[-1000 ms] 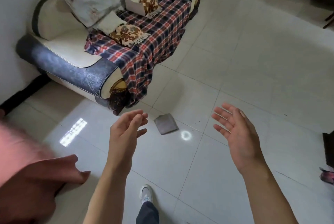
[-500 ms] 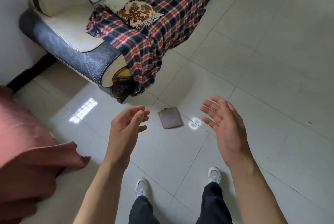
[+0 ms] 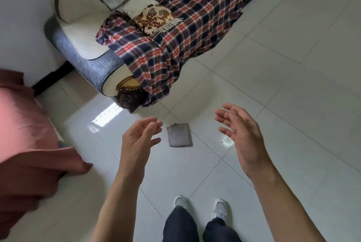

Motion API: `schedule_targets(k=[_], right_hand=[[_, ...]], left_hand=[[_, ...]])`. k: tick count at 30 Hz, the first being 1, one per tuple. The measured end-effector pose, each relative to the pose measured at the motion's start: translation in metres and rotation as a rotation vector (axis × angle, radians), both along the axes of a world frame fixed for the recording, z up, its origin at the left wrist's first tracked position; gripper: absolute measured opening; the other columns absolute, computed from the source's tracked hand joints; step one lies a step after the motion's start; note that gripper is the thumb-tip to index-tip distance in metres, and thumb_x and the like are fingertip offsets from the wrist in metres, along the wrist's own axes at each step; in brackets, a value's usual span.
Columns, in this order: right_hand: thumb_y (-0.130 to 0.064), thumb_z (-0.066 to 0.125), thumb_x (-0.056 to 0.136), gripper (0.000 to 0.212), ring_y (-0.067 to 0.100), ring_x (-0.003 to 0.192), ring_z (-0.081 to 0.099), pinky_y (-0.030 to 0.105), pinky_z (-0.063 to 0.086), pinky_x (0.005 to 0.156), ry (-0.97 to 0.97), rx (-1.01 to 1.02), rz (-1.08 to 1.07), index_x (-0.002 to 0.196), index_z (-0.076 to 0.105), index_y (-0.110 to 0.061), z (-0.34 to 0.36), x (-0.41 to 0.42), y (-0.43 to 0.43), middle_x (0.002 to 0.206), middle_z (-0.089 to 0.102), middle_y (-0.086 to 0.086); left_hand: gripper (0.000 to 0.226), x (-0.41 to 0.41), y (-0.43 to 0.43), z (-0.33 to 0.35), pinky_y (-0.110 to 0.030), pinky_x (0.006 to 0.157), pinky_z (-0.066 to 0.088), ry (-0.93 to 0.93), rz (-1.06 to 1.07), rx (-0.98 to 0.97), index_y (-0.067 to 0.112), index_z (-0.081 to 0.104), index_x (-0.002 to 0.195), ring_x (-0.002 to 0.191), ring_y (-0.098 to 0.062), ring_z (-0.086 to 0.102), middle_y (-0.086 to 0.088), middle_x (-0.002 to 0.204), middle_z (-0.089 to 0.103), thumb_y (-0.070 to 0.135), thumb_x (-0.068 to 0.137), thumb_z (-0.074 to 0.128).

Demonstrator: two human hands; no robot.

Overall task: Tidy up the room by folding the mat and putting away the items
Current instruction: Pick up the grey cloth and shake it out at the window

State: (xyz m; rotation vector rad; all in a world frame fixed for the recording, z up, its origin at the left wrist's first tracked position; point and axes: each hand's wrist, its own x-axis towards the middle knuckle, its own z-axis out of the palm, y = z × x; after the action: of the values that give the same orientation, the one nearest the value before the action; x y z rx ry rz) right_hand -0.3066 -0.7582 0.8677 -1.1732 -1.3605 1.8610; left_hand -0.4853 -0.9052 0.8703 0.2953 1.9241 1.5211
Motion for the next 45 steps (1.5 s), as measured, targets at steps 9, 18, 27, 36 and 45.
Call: schedule_targets(k=[9,18,27,36,45], right_hand=[[-0.043,0.053,0.093,0.036,0.007,0.113,0.065,0.043,0.049,0.104,-0.072,0.035,0.149,0.122,0.064,-0.025,-0.162,-0.061,0.069,0.115,0.073,-0.007],[-0.044,0.050,0.088,0.038,0.009,0.109,0.067,0.034,0.051,0.095,-0.090,0.178,0.246,0.117,0.066,-0.025,-0.474,-0.139,0.121,0.110,0.073,-0.005],[-0.030,0.051,0.102,0.018,0.027,0.106,0.067,0.043,0.052,0.093,-0.238,0.240,0.304,0.096,0.066,-0.021,-0.706,-0.205,0.154,0.105,0.071,0.007],[-0.032,0.060,0.093,0.015,0.025,0.095,0.066,0.036,0.052,0.084,-0.519,0.215,0.355,0.098,0.068,-0.020,-0.832,-0.238,0.152,0.087,0.067,-0.004],[-0.033,0.075,0.085,0.072,0.028,0.123,0.056,0.028,0.043,0.093,-0.773,0.285,0.433,0.143,0.039,-0.012,-0.870,-0.266,0.154,0.133,0.060,0.010]], left_hand=[[0.018,-0.053,0.049,-0.166,-0.044,0.090,0.058,0.061,0.084,-0.083,0.014,0.070,0.111,0.104,-0.021,0.071,-0.004,0.104,0.077,0.017,0.102,0.055],[0.012,-0.099,0.095,-0.477,-0.034,0.084,0.059,0.179,0.045,-0.103,0.020,0.071,0.104,0.098,-0.015,0.072,0.001,0.098,0.077,0.019,0.098,0.061],[0.014,-0.134,0.119,-0.728,-0.050,0.088,0.059,0.263,0.006,-0.164,0.020,0.072,0.106,0.097,-0.016,0.071,0.004,0.100,0.076,0.026,0.096,0.064],[0.020,-0.147,0.139,-0.834,-0.004,0.078,0.046,0.394,-0.142,-0.287,0.019,0.066,0.116,0.095,0.007,0.062,0.010,0.108,0.070,0.024,0.097,0.062],[0.036,-0.159,0.154,-0.861,-0.042,0.098,0.053,0.480,-0.301,-0.371,0.012,0.059,0.131,0.114,-0.020,0.062,-0.006,0.125,0.066,0.024,0.097,0.060]])
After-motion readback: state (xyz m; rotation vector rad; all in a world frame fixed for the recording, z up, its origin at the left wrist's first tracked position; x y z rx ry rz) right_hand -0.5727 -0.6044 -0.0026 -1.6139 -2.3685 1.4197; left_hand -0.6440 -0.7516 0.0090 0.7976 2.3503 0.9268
